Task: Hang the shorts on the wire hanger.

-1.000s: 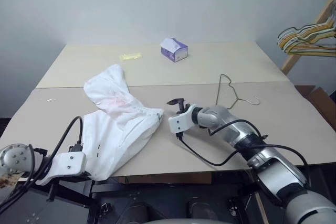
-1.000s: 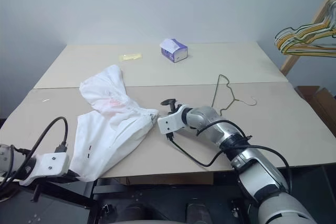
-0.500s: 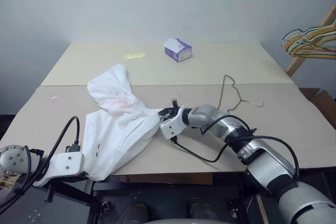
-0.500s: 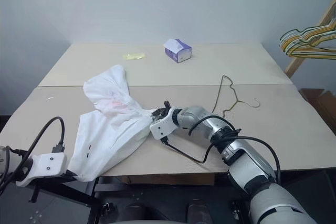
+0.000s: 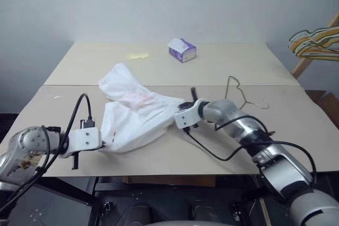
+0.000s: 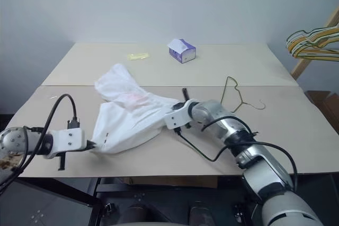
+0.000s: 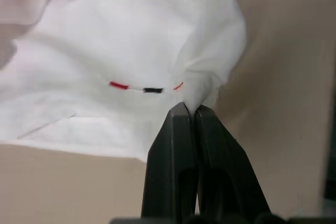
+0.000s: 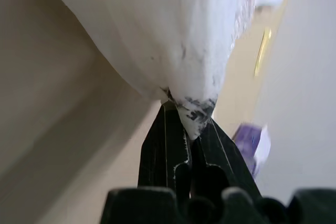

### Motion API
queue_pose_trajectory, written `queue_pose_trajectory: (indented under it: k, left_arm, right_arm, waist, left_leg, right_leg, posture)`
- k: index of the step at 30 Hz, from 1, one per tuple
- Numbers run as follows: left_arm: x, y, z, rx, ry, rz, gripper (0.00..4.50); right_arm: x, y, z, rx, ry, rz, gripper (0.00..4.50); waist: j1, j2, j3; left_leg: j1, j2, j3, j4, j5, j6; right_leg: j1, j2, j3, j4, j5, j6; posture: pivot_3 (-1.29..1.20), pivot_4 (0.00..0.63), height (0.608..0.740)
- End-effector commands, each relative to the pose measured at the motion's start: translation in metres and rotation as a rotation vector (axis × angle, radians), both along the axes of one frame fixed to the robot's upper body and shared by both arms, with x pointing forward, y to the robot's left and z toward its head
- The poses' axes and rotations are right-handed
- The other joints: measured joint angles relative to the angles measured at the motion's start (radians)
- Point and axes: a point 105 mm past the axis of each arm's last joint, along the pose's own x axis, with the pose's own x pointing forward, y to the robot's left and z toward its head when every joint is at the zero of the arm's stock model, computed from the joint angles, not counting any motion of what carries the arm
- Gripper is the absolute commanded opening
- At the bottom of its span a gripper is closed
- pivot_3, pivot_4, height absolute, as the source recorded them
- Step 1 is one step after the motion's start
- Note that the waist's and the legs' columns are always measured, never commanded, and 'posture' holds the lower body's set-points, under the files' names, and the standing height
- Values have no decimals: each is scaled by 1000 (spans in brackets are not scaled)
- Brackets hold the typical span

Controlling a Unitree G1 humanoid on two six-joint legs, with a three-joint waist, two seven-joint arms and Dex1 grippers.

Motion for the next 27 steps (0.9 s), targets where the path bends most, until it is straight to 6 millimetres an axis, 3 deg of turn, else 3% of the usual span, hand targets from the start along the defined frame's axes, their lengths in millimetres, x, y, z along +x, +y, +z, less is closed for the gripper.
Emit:
queue_pose_trajectory:
  k: [1,5,10,15,17,18,20,21,23,24,25,27]
  left_arm:
    - [9,-3,5,15,-34,-12,0]
    - [-1,-10,3,16,25,-74,0]
    - [-25,-3,7,83,150,-145,0]
    - [-34,-5,26,71,228,-199,0]
    - [-20,-12,31,39,200,-196,0]
    - [-4,-16,31,40,161,-182,0]
    - [41,-24,37,17,31,-105,0]
    - [77,-28,51,-11,-112,-16,0]
    - [141,-32,96,-86,-416,221,0]
    - [168,-30,133,-171,-601,369,0]
    - [181,-28,176,-286,-769,486,0]
    - [178,-16,268,-632,-1072,673,0]
  right_arm:
    - [-15,-34,19,-12,29,-159,39]
    - [-53,-51,15,-64,160,-220,39]
    - [-102,-35,24,-21,335,-113,39]
    - [-129,-28,36,-2,505,7,39]
    - [-120,-20,42,87,557,21,39]
    - [-105,-15,47,157,582,1,39]
    - [-62,-11,61,270,555,-90,39]
    - [-30,-12,75,334,477,-174,39]
    - [24,-15,110,449,267,-331,39]
    - [48,-16,138,548,128,-398,39]
    - [64,-19,171,655,-21,-435,39]
    - [76,-32,249,844,-432,-460,39]
  waist:
    - [-4,0,0]
    - [-28,0,0]
    - [-45,0,0]
    - [-39,-1,0]
    - [-32,-1,1]
    - [-30,-1,1]
    - [-26,1,2]
    - [-25,0,2]
    - [-24,-3,4]
    - [-25,-5,4]
    - [-29,-7,5]
    - [-37,-9,4]
  left_leg:
    - [-1,0,0,0,0,0]
    - [-1,0,0,0,0,0]
    - [1,1,0,0,0,0]
    - [3,3,1,1,0,0]
    - [4,4,2,1,0,0]
    - [5,4,2,1,0,0]
    - [12,3,2,1,0,0]
    - [19,3,1,1,0,0]
    - [24,2,-1,2,1,-1]
    - [24,1,-2,1,2,-3]
    - [22,1,-3,1,2,-3]
    - [7,1,-6,0,5,-8]
  right_leg:
    - [0,0,0,-1,0,0]
    - [-1,0,1,-1,0,0]
    - [-1,2,1,0,0,0]
    - [1,2,1,0,-4,5]
    - [2,2,0,0,-4,5]
    - [3,3,0,0,-4,5]
    - [11,3,0,0,-4,5]
    - [19,3,0,-1,-3,5]
    - [25,3,-1,-1,-2,5]
    - [25,3,-1,-3,3,-1]
    - [24,3,-2,-3,4,-1]
    - [9,3,-2,0,8,-1]
  posture:
    - [35,0,740]
    - [10,0,740]
    - [3,0,740]
    - [11,0,740]
    - [19,0,740]
    - [21,0,740]
    - [26,0,740]
    - [26,0,740]
    - [26,0,740]
    - [27,0,740]
    - [29,0,740]
    - [29,0,740]
